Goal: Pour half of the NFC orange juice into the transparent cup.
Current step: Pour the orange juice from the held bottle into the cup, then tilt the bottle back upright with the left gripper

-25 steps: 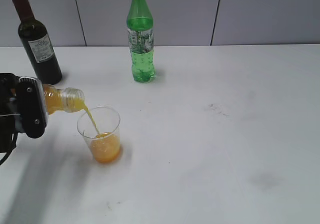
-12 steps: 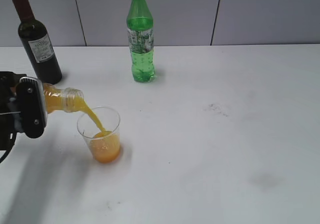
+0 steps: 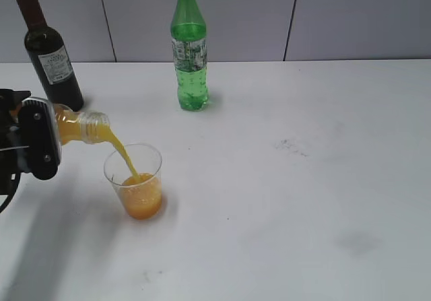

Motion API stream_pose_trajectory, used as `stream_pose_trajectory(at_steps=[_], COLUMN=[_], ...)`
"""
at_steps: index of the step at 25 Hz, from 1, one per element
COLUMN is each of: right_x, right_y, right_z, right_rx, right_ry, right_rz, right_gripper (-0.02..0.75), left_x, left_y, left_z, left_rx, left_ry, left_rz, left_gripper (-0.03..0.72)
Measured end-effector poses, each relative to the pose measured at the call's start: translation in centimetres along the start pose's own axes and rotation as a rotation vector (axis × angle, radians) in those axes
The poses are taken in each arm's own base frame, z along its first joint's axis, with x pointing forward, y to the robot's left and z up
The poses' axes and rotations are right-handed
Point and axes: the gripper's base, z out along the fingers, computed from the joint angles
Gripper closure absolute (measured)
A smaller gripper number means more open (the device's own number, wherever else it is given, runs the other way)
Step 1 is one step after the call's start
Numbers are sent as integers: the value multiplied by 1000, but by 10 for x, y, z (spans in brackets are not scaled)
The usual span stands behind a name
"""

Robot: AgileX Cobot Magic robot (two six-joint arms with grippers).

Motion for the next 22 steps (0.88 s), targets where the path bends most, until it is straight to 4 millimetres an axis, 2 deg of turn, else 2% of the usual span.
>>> stream_pose_trajectory(at_steps=[6,14,17,22], right_x=[0,0,0,0], right_y=[0,0,0,0], right_z=[0,0,0,0], right_rx=[0,0,0,0], right_ry=[0,0,0,0], right_rz=[0,0,0,0], right_gripper=[165,165,165,165], left_x=[0,-4,-5,-7], left_y=[0,-12,-16,-17], left_z=[0,1,4,5], left_rx=[1,118,134,135], left_ry=[0,-32,-16,-12], left_rz=[-2,-178,-305,-623], left_gripper=[218,218,218,218])
